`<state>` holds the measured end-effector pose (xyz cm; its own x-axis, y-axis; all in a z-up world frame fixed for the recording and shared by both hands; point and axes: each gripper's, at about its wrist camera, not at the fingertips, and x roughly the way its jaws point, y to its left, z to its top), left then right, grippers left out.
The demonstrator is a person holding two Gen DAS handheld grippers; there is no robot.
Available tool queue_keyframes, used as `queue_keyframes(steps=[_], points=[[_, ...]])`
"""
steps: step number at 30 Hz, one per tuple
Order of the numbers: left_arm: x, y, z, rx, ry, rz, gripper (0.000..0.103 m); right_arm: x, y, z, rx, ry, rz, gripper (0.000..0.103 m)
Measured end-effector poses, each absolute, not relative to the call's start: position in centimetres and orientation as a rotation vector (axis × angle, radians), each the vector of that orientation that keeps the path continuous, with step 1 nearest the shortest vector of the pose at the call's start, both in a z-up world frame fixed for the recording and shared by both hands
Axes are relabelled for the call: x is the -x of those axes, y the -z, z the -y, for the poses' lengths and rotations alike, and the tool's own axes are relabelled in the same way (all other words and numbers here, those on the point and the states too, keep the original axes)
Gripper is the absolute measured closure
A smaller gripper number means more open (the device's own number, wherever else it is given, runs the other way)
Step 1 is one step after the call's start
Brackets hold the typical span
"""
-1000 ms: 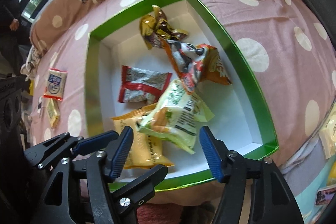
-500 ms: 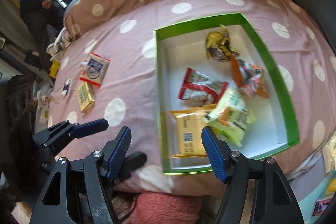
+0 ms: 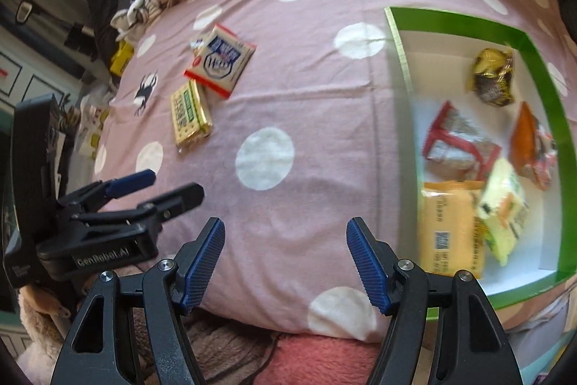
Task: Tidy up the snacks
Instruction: 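Move the right gripper back to the soda cracker packet, then close the right gripper on the soda cracker packet and lift it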
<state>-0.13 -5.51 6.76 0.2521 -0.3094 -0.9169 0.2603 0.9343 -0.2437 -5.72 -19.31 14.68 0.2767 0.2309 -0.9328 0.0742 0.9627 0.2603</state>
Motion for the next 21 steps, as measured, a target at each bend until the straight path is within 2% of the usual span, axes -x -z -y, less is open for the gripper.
queue_keyframes(steps=[10,17,19,21], points=[[-2.4,-5.9,-2.9,0.172,0.233,-1.265,0.013,1.7,-11.0,15.1,-0.263,-0.164,-1.409,0.033],[-4.3,-4.7,-3.9,0.206,0.238,-1.28,0.013,-2.2,-9.9,12.7,-0.299,-0.184,-1.447,0.032],[-5.0,-4.2,-3.7,0.204,0.235,-1.285,0.016,-3.8,-9.7,11.9,-0.291,-0.186,-1.448,0.032],[-5.9,-3.8,-3.6,0.188,0.201,-1.289,0.023,-5.4,-9.5,11.2,-0.275,-0.188,-1.459,0.033]])
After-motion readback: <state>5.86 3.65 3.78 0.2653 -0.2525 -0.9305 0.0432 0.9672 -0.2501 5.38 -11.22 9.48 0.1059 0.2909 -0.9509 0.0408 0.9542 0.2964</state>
